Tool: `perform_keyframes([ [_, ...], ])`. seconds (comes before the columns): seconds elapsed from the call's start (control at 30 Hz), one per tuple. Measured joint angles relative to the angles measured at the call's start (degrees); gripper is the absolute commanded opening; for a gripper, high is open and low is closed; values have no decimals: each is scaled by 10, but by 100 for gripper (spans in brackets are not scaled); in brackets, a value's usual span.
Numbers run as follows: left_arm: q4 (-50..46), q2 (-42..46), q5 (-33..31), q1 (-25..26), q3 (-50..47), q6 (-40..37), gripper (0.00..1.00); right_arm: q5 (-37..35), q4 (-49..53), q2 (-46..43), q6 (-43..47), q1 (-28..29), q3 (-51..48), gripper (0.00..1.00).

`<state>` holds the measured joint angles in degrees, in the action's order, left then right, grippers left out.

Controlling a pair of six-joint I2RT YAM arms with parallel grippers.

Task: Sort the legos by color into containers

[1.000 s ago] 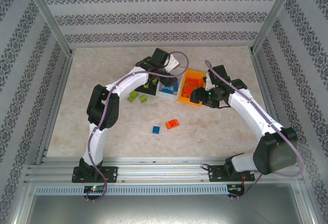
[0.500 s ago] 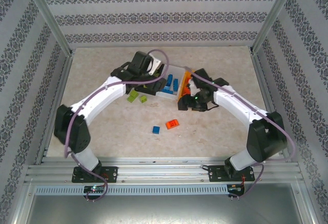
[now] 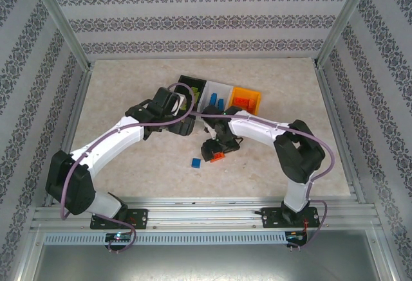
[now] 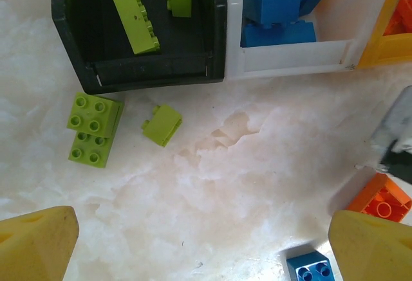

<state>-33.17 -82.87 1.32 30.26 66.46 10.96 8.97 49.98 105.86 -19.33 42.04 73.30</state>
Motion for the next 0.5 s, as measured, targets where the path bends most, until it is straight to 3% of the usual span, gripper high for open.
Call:
perform_keyframes([
  [0.4, -16, 34, -1, 0, -14, -10, 100, -97, -3, 61, -29, 40, 30, 81],
  [0.5, -26, 37, -1, 0, -14, -19, 100, -101, -2, 76, -35, 45, 37, 74],
])
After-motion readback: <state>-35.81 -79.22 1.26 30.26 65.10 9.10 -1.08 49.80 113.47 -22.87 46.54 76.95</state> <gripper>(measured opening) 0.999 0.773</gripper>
